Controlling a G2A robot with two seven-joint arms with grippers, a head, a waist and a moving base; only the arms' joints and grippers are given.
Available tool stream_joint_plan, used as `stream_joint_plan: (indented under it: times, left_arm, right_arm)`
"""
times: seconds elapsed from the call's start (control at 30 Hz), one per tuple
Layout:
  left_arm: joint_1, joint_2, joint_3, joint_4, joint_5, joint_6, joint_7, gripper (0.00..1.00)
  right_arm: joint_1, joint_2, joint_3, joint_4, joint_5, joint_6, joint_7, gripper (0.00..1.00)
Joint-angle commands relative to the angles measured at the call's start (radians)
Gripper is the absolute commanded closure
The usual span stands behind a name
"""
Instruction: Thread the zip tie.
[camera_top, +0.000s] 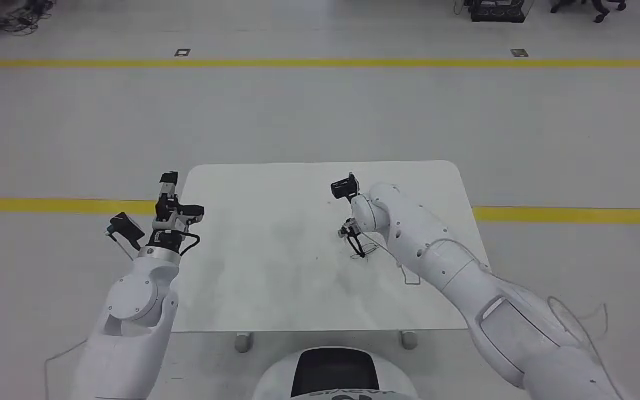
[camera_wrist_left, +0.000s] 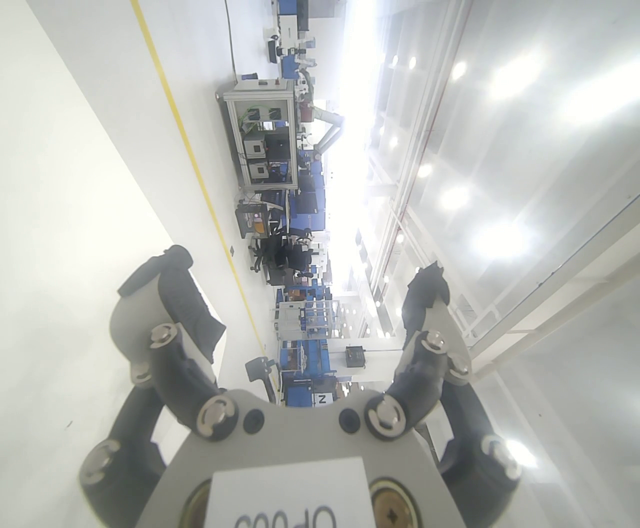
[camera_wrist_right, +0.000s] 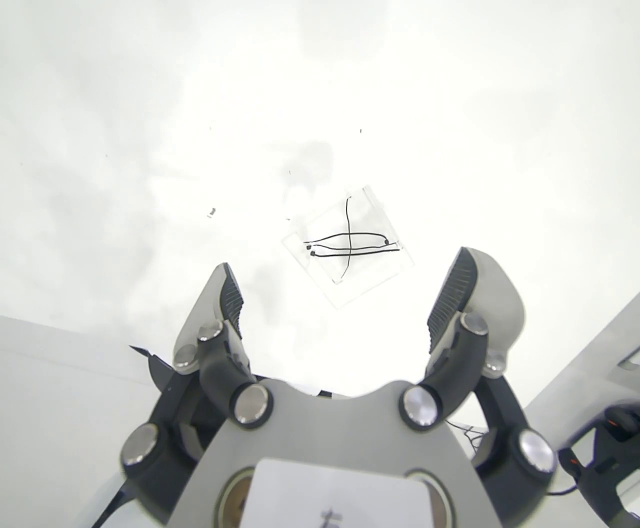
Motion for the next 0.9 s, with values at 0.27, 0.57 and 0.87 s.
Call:
stream_joint_plan:
  times: [0.27, 0.57, 0.87]
  left_arm:
    - [0.000, 0.000, 0.000, 0.000, 0.000, 0.000, 0.000, 0.00]
    - [0.000, 0.000, 0.000, 0.000, 0.000, 0.000, 0.000, 0.00]
    - [0.000, 0.000, 0.000, 0.000, 0.000, 0.000, 0.000, 0.00]
  right_arm:
    - [-0.027, 0.018, 0.036, -0.022, -0.003, -0.042, 0.081, 0.00]
    - [-0.049, 0.018, 0.052, 0.005, 0.016, -0.060, -0.006, 0.00]
    - [-0.037, 0.001, 0.042, 0.079, 0.024, -0.082, -0.046, 0.00]
